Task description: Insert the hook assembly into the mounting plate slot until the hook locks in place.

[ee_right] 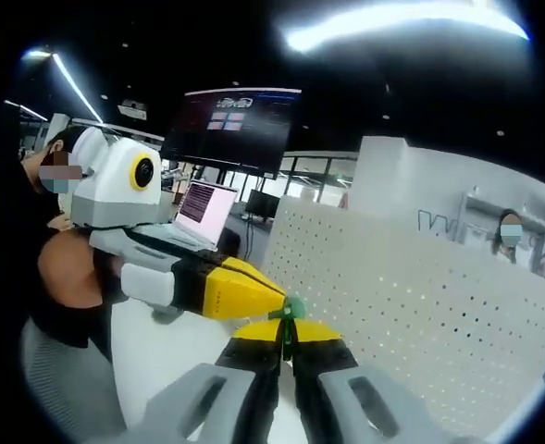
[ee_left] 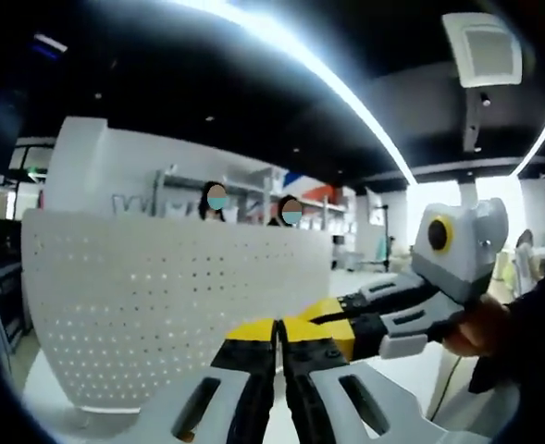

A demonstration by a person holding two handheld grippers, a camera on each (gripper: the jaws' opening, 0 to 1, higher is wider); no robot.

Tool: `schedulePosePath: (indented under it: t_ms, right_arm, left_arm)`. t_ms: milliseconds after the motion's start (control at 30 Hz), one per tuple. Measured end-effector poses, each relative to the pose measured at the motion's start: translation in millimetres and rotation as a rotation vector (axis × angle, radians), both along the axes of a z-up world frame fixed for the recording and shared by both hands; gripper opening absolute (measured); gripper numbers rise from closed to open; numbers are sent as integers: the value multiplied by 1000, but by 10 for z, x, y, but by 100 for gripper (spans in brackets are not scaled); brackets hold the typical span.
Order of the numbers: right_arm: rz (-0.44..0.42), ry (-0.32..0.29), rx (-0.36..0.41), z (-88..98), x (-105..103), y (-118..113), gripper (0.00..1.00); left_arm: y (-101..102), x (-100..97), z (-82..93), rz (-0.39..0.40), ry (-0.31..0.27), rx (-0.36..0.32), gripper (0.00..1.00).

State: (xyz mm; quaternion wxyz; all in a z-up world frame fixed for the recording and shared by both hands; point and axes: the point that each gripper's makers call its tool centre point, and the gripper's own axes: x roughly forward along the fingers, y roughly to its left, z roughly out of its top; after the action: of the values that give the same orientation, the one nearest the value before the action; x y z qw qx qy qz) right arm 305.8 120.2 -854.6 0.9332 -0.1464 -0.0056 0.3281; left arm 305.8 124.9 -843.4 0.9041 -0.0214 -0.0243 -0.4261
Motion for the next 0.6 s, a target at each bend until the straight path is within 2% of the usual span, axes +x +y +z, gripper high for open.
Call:
schedulePosePath:
  t_ms: [133,600]
  right_arm:
    - [-3,-4,0,19,-1,-10,1]
    - [-18,2,18,14,25,-60,1]
  left_arm:
    - [-24,-18,13,-15,-7,-17,6]
    - [14,-9,15,-17,-45,8,17]
